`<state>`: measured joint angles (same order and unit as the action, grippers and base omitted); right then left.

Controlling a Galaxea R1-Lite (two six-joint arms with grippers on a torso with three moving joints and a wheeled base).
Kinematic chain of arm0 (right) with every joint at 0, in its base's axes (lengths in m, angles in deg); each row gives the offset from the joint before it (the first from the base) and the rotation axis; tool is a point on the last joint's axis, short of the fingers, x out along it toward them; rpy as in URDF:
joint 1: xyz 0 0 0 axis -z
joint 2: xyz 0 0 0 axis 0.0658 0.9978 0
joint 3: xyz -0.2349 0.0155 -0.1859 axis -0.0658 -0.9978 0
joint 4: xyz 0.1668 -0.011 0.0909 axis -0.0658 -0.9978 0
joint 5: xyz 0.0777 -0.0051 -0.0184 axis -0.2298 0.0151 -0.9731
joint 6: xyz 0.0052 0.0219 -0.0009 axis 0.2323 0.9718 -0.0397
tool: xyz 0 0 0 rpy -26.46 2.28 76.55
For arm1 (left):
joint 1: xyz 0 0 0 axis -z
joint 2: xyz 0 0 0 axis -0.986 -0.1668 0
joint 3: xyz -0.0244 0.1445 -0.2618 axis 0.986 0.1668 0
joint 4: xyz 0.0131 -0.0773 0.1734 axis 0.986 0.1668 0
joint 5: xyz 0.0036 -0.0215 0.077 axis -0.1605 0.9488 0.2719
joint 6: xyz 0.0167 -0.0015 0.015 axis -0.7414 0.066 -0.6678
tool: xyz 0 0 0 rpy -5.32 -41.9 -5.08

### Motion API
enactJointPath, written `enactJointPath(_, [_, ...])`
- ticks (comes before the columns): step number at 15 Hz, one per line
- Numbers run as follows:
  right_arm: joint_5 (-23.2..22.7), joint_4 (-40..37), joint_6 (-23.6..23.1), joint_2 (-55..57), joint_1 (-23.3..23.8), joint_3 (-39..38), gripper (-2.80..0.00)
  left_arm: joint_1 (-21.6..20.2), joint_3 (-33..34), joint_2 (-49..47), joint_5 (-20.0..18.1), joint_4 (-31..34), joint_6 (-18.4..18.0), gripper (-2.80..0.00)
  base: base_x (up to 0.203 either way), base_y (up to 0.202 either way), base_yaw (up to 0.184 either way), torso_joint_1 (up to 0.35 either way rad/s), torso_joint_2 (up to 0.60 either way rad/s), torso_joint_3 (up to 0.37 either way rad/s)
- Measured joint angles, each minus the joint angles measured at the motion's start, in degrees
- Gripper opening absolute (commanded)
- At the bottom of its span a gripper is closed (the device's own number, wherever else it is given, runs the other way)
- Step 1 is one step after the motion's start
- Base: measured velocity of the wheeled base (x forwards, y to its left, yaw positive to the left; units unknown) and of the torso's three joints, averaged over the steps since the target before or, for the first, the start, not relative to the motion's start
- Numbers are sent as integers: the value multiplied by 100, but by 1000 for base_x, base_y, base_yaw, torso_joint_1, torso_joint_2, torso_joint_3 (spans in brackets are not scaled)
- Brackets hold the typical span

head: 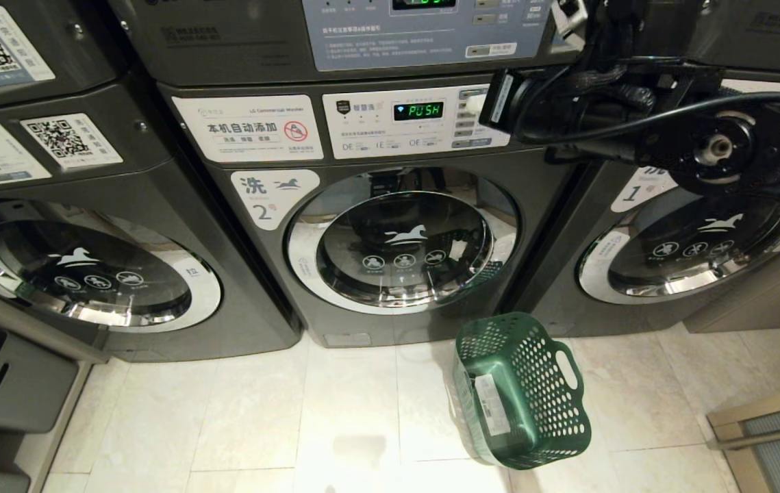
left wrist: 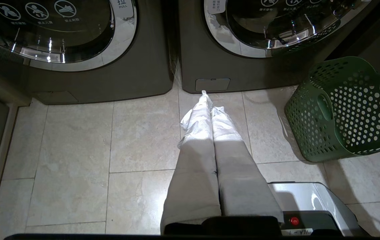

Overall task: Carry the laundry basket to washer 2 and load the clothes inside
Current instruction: Press the washing machine switch

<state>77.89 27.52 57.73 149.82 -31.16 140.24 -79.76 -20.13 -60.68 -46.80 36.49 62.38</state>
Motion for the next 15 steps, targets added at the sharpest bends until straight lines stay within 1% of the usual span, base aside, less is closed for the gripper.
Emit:
enactJointPath(2, [-4, -507, -107, -369, -40, -132, -280, 0, 0, 0, 1, -2, 0, -280, 0, 0, 0, 0, 0, 0])
enactJointPath(4, [-8, -1176, -138, -849, -136, -402, -280, 0, 0, 0, 0, -2, 0, -280, 0, 0, 0, 0, 0, 0])
enactJointPath(6, [58, -1635, -148, -1277, -279, -938, -280, 0, 0, 0, -2, -2, 6, -280, 0, 0, 0, 0, 0, 0])
enactJointPath(7, [163, -1738, -181, -1500, -347, -1338, -280, 0, 0, 0, -2, 2, 3, -280, 0, 0, 0, 0, 0, 0])
enactJointPath(9, [419, -1778, -370, -1958, -417, -2297, -280, 0, 0, 0, -4, 0, -1, -280, 0, 0, 0, 0, 0, 0])
enactJointPath(11, [583, -1630, -600, -2500, -327, -3258, -280, 0, 0, 0, -11, 5, -22, -280, 0, 0, 0, 0, 0, 0])
enactJointPath(14, [660, -1441, -768, -3431, 78, -4328, -280, -1, -1, 0, 4, 0, 1, -280, 0, 0, 0, 0, 0, 0])
enactJointPath(15, [663, -1421, -889, -3724, 344, -4654, -280, -1, -6, 0, 4, -2, 16, -280, 0, 0, 0, 0, 0, 0])
